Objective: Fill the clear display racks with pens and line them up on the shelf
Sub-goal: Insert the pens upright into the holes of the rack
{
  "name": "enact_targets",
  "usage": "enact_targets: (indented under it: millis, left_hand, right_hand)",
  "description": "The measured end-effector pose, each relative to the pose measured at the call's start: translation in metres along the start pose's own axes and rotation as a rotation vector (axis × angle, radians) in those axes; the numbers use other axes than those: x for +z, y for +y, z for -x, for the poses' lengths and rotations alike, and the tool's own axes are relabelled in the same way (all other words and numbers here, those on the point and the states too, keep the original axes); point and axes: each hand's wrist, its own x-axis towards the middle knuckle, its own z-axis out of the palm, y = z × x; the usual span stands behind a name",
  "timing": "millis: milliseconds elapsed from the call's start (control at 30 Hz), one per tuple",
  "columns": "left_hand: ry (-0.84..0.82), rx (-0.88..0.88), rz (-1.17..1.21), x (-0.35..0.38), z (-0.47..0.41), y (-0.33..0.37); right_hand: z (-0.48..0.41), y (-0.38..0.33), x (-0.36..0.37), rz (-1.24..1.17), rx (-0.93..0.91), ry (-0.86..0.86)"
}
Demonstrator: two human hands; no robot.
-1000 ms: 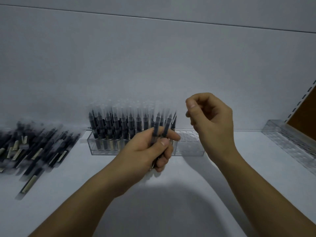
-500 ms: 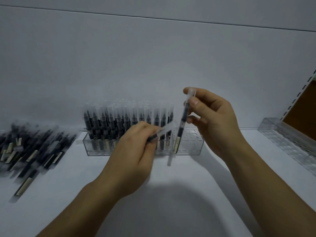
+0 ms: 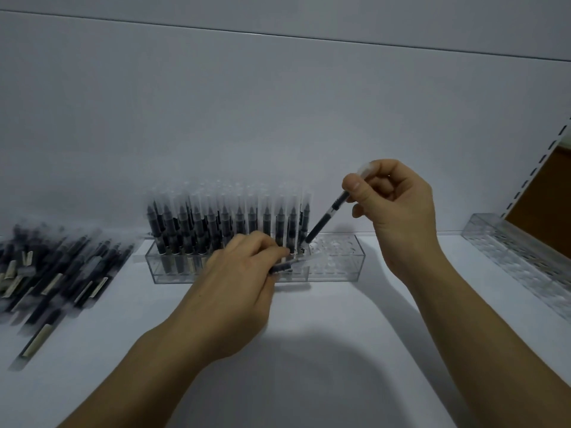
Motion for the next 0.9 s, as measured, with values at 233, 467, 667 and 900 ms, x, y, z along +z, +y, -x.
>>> enact_targets:
  millis: [233, 467, 667, 900]
  left_hand:
    - [-0.066, 0.005, -0.127, 0.003, 0.002, 0.004]
    - [-0.064, -0.004, -0.137, 0.003, 0.002, 0.005]
    - [-0.055, -0.004, -0.161, 0.002, 0.002, 0.008]
    - [-0.066, -0.002, -0.155, 0.003, 0.002, 0.006]
  right_hand:
    - [0.004, 0.005, 0.008, 0.148, -0.124, -0.018]
    - [0.01, 0.015, 0.026, 0.401, -0.345, -0.114]
    - [0.006, 0.021, 0.029, 0.623, -0.467, -0.25]
    - [0.008, 0.025, 0.022, 0.661, -0.466, -0.24]
